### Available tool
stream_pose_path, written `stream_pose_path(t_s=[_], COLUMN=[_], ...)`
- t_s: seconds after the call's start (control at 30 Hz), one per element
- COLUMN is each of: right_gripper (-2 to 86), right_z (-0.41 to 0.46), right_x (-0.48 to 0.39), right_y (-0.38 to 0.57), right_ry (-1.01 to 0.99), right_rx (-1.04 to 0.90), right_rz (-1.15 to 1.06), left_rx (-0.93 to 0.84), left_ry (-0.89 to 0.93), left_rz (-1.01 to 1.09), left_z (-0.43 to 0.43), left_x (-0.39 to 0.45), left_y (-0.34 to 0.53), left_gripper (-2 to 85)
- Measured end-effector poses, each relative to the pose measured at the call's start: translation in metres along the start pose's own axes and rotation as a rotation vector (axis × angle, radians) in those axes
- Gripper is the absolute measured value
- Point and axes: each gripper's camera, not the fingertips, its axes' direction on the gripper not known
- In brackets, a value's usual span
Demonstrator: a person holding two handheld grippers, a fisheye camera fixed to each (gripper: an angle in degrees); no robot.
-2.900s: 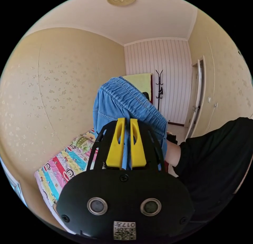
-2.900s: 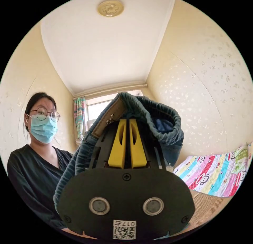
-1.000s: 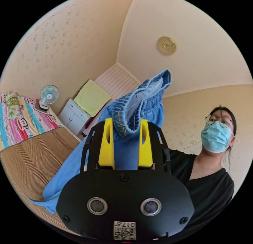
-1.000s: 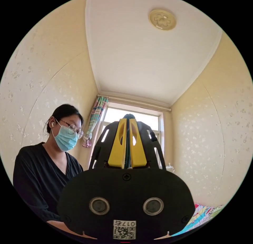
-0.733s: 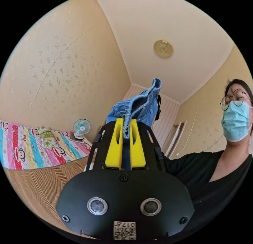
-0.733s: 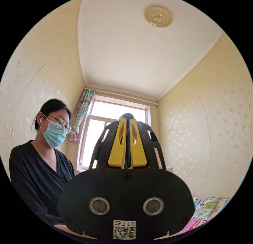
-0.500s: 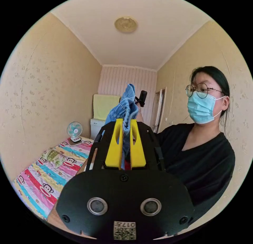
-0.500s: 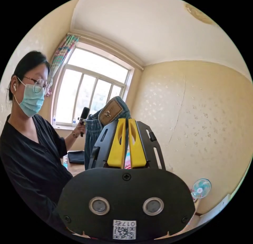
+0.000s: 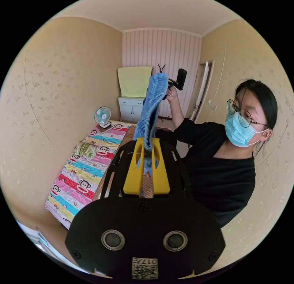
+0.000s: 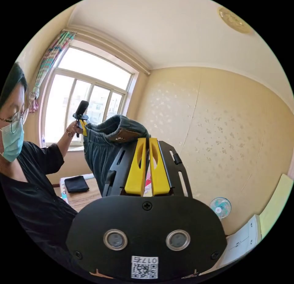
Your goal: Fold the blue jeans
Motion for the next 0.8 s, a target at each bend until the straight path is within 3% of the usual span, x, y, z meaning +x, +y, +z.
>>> stream_pose_path(t_s=[0.07, 0.3, 0.37, 0.53, 0.63, 0.8], right_gripper=[0.9, 0.9, 0.9, 1.3, 1.5, 1.7], right_z=[0.017, 0.05, 0.051, -0.001, -0.036, -0.045], right_x=[0.008, 0.021, 0.028, 0.057, 0.079, 0.111], right_y=[-0.003, -0.006, -0.005, -0.005, -0.024, -0.082], right_ry=[-0.031, -0.083, -0.155, -0.238, -0.348, -0.413], right_rx=[-0.053, -0.14, -0.135, 0.116, 0.276, 0.274], right_rz=[0.015, -0.001, 0.014, 0.05, 0.054, 0.103], left_rx=[-0.03, -0.113, -0.011, 0.608, 0.783, 0.94], left_ry=[-0.03, -0.43, -0.473, -0.374, -0.39, -0.492], left_rz=[-0.044, -0.153, -0.176, -0.007, -0.027, -0.065], left_z=[0.001, 0.011, 0.001, -0.082, -0.114, -0.143], left_x=[-0.006, 0.003, 0.011, 0.064, 0.072, 0.052], left_y=[0.002, 0.011, 0.016, 0.04, 0.028, 0.004], left_gripper=[3.6, 3.3, 2.7, 2.2, 2.4, 3.1])
